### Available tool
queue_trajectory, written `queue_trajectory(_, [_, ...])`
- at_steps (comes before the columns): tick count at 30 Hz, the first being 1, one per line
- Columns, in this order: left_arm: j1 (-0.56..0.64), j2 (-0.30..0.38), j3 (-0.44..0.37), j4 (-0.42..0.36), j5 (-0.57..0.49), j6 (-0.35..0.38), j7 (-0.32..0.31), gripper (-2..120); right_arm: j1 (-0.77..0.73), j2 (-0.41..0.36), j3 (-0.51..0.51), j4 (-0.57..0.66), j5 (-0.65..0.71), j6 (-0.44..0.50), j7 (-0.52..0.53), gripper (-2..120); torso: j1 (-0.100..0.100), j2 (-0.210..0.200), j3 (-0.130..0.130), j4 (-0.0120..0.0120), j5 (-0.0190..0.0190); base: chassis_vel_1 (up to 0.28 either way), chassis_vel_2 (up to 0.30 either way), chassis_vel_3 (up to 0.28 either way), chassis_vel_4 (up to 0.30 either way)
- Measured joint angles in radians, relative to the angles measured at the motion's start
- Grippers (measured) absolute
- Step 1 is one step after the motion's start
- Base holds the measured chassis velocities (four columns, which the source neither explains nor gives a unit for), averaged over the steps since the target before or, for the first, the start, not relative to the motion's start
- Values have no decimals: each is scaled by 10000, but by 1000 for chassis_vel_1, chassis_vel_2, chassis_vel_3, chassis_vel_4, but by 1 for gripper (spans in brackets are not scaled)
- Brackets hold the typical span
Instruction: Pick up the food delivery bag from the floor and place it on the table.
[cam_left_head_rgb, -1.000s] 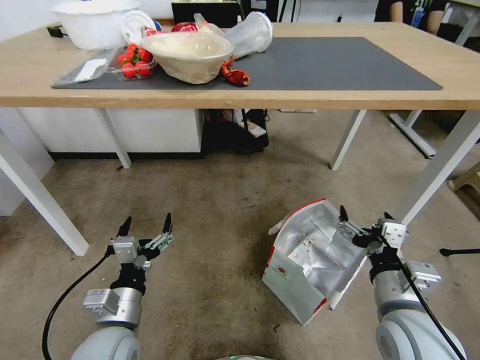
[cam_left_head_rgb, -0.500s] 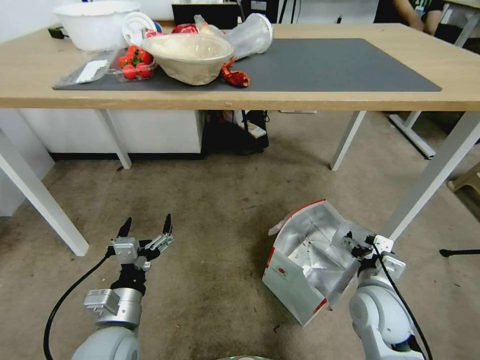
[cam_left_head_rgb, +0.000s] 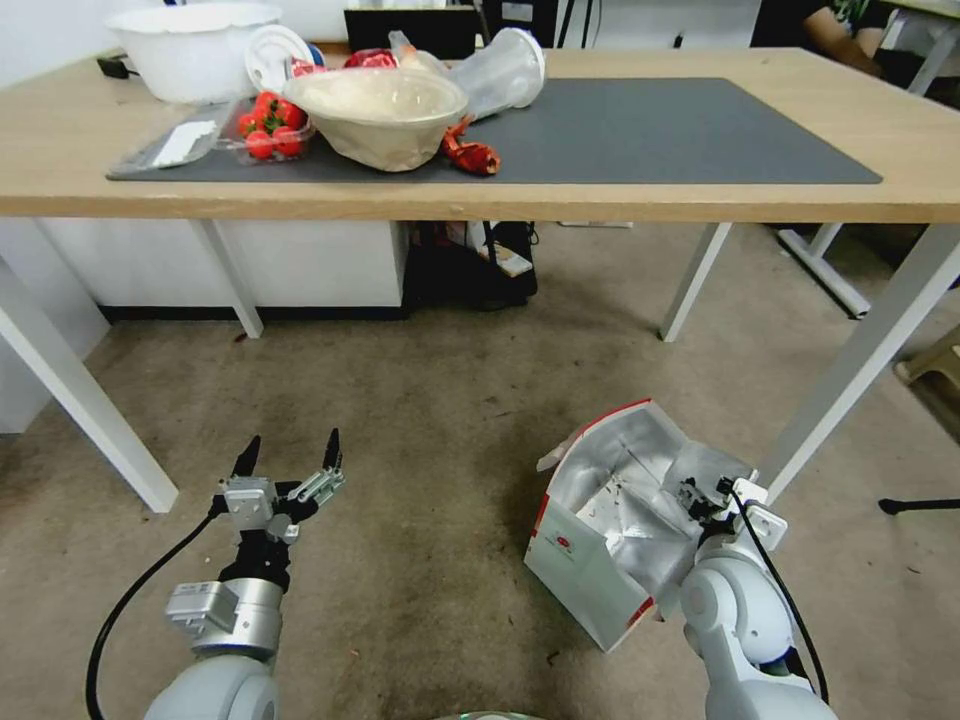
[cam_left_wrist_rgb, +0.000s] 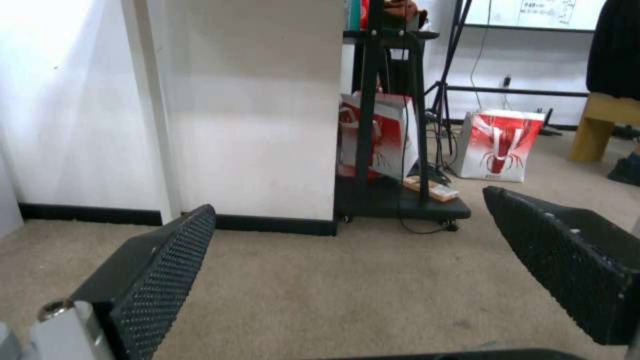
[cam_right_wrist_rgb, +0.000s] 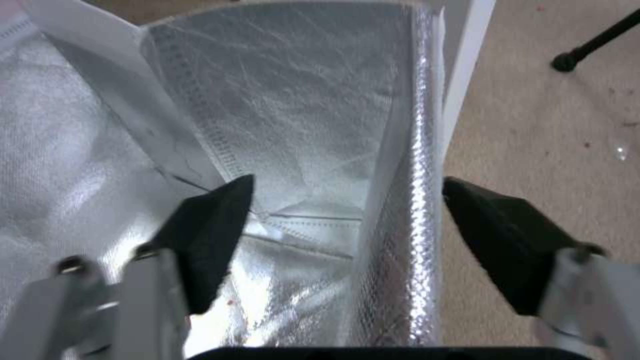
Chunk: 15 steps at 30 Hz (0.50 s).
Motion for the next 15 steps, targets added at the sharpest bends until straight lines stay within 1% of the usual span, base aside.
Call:
queue_trajectory(1, [-1,0,6,2,0,-7,-1,100,22,0,19,-42,62,-9,14,64,-1,1,0,0,0,0,0,0,0])
queue_trajectory(3, [-1,11,12,5,-1,-14,-2,100,83,4,64,-140,189,-35,58,55,0,2,0,0,1,0,0,0,0])
queue_trajectory(4, [-1,11,12,5,-1,-14,-2,100,83,4,64,-140,189,-35,58,55,0,2,0,0,1,0,0,0,0])
queue_trajectory(5, [2,17,12,11,-2,-19,-2,100,105,5,77,-179,222,-41,69,52,0,2,0,0,0,0,0,0,0])
queue_trajectory(6, [11,19,12,19,-2,-33,-3,100,148,6,88,-264,257,-42,105,45,0,3,0,0,0,0,0,0,0])
queue_trajectory(7, [19,19,12,23,-2,-45,-3,100,174,7,96,-325,262,-42,112,42,0,3,0,0,1,0,0,0,0])
queue_trajectory(8, [19,19,12,23,-2,-45,-3,100,174,7,96,-325,262,-42,112,42,0,3,0,0,1,0,0,0,0])
queue_trajectory(11, [52,17,12,28,-2,-89,-3,100,194,1,109,-382,262,-34,128,26,1,5,0,0,1,0,0,0,0])
queue_trajectory(12, [57,15,11,31,-2,-103,-3,100,178,-2,109,-368,253,-29,128,24,1,6,0,1,1,0,0,0,0])
queue_trajectory(13, [57,15,11,31,-2,-103,-3,100,178,-2,109,-368,253,-29,128,24,1,6,0,1,1,0,0,0,0])
queue_trajectory(15, [58,13,8,38,-2,-115,-3,100,117,-13,106,-276,210,-10,110,13,0,7,0,0,1,0,0,0,0])
